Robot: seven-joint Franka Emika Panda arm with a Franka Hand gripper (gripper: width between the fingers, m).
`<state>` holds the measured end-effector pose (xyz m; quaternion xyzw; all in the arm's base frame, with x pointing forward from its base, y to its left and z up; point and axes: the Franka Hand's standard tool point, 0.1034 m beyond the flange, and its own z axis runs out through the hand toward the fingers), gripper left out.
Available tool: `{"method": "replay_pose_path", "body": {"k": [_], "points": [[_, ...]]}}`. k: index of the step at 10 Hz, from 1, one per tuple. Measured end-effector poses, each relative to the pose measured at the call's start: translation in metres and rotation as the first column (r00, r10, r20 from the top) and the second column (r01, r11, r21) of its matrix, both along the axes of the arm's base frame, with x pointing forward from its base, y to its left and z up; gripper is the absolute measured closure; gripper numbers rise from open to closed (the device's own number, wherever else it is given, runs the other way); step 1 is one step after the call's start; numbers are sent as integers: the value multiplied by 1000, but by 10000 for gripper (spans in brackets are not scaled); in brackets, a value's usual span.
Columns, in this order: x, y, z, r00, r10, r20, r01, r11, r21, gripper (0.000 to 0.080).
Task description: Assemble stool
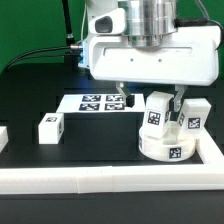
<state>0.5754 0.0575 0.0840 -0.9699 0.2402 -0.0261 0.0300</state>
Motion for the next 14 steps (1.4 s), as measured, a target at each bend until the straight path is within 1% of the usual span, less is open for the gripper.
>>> {"method": "replay_pose_path", "body": {"k": [1, 2, 3, 6, 7, 8, 9, 11, 13, 14], "points": [[0, 0, 0, 1000, -1, -1, 1, 1000, 0, 388], [0, 0, 0, 1000, -1, 0, 1, 1000, 0, 388], [0, 0, 0, 1000, -1, 0, 1, 1000, 0, 465], [0, 0, 0, 1000, -20, -1, 20, 1000, 2, 465], [0, 0, -1, 995, -96, -4, 96, 995, 16, 465], [1, 0, -1, 973, -232, -12, 232, 972, 34, 465], [0, 2, -1, 932, -361, -24, 362, 931, 45, 465], [1, 8, -2, 808, -587, -51, 589, 806, 61, 465], [8, 13, -2, 699, -711, -72, 715, 695, 73, 465], [10, 12, -2, 677, -731, -80, 736, 673, 76, 465]]}}
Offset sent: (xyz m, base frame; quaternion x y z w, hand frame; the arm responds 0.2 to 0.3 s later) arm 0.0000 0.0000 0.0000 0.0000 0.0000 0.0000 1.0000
